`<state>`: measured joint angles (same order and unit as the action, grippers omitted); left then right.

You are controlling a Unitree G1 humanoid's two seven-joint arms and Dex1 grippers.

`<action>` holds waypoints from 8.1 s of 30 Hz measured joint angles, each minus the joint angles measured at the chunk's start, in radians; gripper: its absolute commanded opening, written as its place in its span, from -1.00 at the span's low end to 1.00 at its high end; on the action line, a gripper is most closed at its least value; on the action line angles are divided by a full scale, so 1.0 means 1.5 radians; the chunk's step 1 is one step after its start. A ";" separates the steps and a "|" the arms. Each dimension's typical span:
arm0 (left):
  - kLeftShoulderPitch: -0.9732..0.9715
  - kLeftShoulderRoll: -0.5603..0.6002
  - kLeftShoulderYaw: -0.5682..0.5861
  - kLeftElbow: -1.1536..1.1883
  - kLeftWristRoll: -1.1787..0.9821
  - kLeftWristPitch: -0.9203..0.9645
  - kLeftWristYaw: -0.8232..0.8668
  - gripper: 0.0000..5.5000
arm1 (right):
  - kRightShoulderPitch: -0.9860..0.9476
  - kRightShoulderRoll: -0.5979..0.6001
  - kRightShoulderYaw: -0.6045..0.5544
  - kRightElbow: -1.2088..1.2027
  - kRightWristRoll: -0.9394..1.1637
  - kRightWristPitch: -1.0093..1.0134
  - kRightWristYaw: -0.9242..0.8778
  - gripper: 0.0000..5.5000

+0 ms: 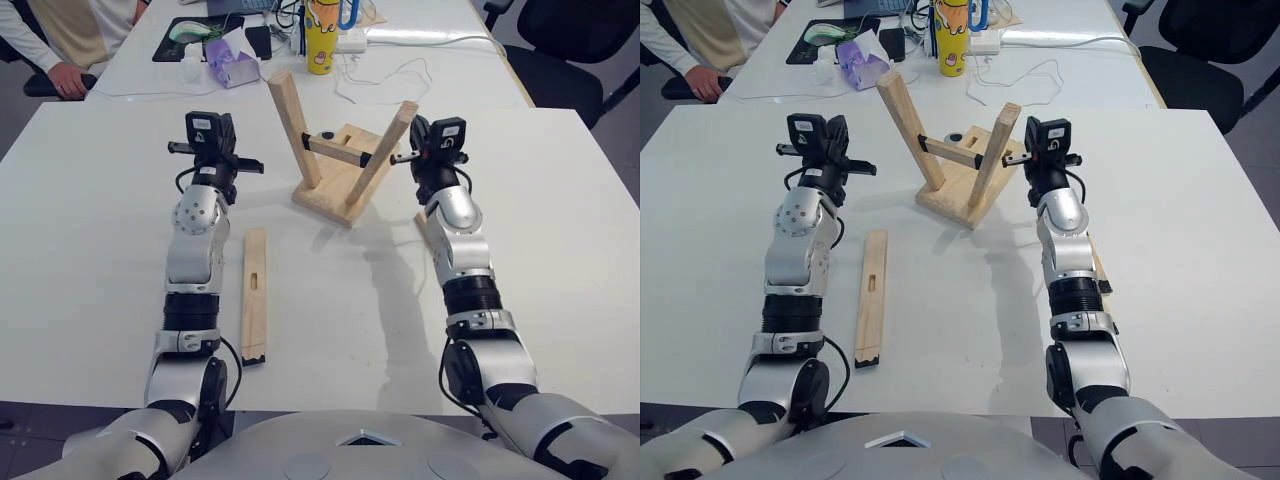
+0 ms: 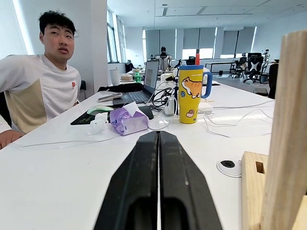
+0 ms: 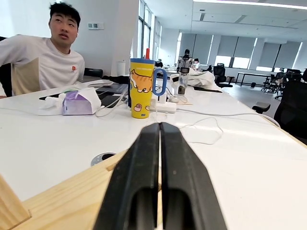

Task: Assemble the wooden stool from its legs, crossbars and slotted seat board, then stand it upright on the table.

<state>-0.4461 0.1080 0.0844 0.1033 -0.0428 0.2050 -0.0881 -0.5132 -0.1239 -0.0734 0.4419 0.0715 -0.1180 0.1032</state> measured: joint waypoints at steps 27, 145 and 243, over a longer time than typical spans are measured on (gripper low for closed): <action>-0.028 0.076 0.014 0.002 -0.016 0.048 -0.045 -1.00 | 0.058 0.036 0.209 -0.153 -0.022 0.051 0.253 -0.99; 0.047 0.219 -0.176 -0.056 0.032 0.301 -0.257 -1.00 | -0.056 -0.119 0.026 -0.056 0.079 0.489 0.212 -0.99; 0.267 -0.004 0.041 -0.244 -0.022 0.114 0.003 -1.00 | 0.183 -0.379 -0.023 -0.180 0.050 0.480 0.413 -0.18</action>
<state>-0.0459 0.1025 0.1458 -0.2631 -0.0764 0.3764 -0.0842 -0.2390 -0.6931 -0.1082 0.1715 0.1465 0.6018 0.7228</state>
